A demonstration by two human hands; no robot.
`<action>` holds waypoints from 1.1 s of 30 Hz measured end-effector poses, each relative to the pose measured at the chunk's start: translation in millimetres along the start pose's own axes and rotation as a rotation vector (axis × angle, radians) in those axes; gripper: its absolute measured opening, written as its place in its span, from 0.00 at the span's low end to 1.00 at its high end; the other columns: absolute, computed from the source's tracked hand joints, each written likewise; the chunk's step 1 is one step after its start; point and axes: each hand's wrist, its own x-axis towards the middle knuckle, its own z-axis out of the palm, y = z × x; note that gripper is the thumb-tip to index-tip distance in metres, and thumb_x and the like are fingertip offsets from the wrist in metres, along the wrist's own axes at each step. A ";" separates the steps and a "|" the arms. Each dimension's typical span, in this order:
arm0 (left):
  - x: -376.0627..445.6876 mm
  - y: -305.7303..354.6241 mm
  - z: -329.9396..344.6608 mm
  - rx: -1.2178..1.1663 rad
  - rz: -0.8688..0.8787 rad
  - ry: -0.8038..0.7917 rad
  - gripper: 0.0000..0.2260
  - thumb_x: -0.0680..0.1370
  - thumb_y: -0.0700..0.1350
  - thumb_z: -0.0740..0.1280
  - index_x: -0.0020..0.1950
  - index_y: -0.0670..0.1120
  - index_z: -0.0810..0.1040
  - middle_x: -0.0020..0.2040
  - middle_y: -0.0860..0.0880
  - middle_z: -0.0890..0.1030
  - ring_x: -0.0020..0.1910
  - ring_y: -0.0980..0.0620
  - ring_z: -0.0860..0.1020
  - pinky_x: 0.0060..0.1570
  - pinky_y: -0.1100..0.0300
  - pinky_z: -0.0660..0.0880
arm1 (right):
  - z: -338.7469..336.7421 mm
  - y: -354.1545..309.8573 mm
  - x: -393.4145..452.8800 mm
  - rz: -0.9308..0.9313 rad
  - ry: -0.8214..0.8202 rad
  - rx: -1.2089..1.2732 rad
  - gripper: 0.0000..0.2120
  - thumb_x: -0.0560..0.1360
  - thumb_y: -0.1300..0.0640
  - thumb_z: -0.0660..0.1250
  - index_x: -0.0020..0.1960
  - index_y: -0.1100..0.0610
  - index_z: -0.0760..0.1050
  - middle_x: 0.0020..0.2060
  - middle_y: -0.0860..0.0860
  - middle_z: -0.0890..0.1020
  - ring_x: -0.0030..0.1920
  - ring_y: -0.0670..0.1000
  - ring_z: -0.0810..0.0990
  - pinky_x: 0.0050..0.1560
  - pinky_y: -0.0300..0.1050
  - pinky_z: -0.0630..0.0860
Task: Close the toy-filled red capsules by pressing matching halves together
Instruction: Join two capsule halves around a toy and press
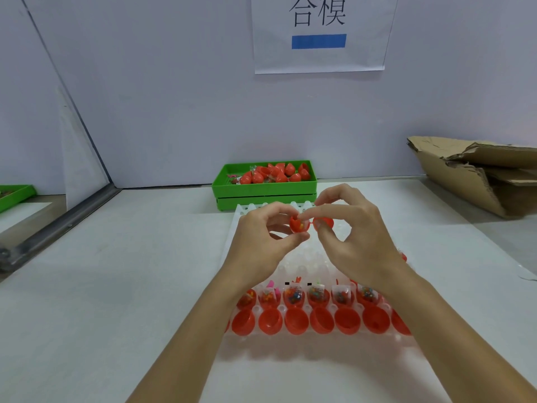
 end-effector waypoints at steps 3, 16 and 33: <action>0.1 -0.6 -0.1 0.009 0.012 -0.004 0.11 0.72 0.41 0.77 0.53 0.46 0.82 0.45 0.54 0.85 0.45 0.60 0.83 0.46 0.66 0.80 | 1.6 0.9 -1.8 -0.020 -0.037 -0.009 0.15 0.74 0.68 0.70 0.50 0.50 0.86 0.49 0.50 0.77 0.54 0.50 0.75 0.54 0.37 0.70; -1.0 -0.9 2.1 0.044 0.043 0.000 0.09 0.72 0.42 0.77 0.51 0.47 0.83 0.43 0.56 0.84 0.42 0.58 0.82 0.43 0.65 0.79 | 6.9 5.1 0.6 0.032 0.039 -0.032 0.05 0.73 0.61 0.75 0.47 0.53 0.86 0.46 0.51 0.78 0.51 0.51 0.76 0.50 0.42 0.72; -3.1 0.0 5.9 0.137 0.125 0.076 0.12 0.72 0.46 0.77 0.51 0.52 0.77 0.41 0.60 0.82 0.42 0.61 0.81 0.39 0.67 0.79 | 14.2 -0.5 0.7 0.253 0.120 -0.012 0.07 0.72 0.56 0.75 0.37 0.50 0.79 0.46 0.46 0.77 0.53 0.49 0.75 0.52 0.45 0.74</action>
